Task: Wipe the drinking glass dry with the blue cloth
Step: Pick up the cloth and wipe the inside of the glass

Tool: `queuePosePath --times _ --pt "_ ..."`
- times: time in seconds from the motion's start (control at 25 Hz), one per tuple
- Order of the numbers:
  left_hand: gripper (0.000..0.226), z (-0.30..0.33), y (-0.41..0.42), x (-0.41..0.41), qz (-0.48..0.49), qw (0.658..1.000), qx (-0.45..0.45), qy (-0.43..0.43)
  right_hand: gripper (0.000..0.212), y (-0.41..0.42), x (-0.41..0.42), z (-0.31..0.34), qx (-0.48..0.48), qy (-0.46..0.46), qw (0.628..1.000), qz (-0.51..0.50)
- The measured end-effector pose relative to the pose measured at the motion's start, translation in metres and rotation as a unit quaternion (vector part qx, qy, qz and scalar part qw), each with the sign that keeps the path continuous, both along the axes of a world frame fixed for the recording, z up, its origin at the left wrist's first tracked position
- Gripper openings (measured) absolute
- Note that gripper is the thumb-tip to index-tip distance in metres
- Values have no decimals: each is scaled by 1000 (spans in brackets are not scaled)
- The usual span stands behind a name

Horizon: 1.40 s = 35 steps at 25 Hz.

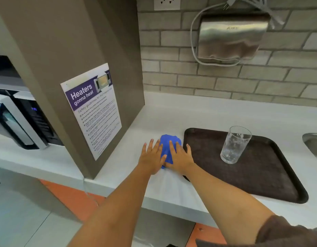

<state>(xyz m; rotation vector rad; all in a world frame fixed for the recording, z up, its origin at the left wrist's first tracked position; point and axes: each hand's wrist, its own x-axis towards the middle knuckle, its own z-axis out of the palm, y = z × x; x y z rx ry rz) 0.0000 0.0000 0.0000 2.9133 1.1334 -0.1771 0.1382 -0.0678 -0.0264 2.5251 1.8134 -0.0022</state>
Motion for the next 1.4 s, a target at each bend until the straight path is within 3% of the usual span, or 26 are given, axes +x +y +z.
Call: queuePosePath --times 0.12,0.24,0.4,0.52,0.6,0.68,0.8,0.96,1.04,1.16,1.24,1.4 --pt "62 -4 -4 -4 7 997 -69 31 99 2 -1 -3 -33 -14 999 -8" --pt "61 -5 -8 -8 10 994 -106 31 87 7 -7 -3 -63 -23 998 -7" --pt "61 1 -8 -7 35 986 -164 -15 54 18 -20 5 -48 -11 999 -17" --pt "59 7 -5 -7 76 965 -227 -108 46 18 -22 11 2 47 999 -1" --pt "53 15 -2 -2 127 912 -299 -251 50 11 -24 16 84 93 992 30" --pt "53 27 -2 10 208 821 -382 -370 56 -1 -28 21 171 131 974 71" --pt "51 34 -4 37 257 697 -480 -466 64 -30 -27 21 253 227 938 63" --pt "22 42 -34 68 191 657 -547 -483 66 -67 -10 28 404 373 833 -50" --pt "20 46 -58 86 148 631 -599 -469 70 -79 2 35 469 377 787 -137" --pt "32 48 -95 112 92 561 -697 -437 57 -105 26 33 495 339 767 -228" --pt "34 49 -109 126 94 569 -709 -406 45 -128 41 27 497 307 768 -263" --pt "36 50 -116 157 66 733 -591 -330 45 -159 64 26 516 269 754 -304"
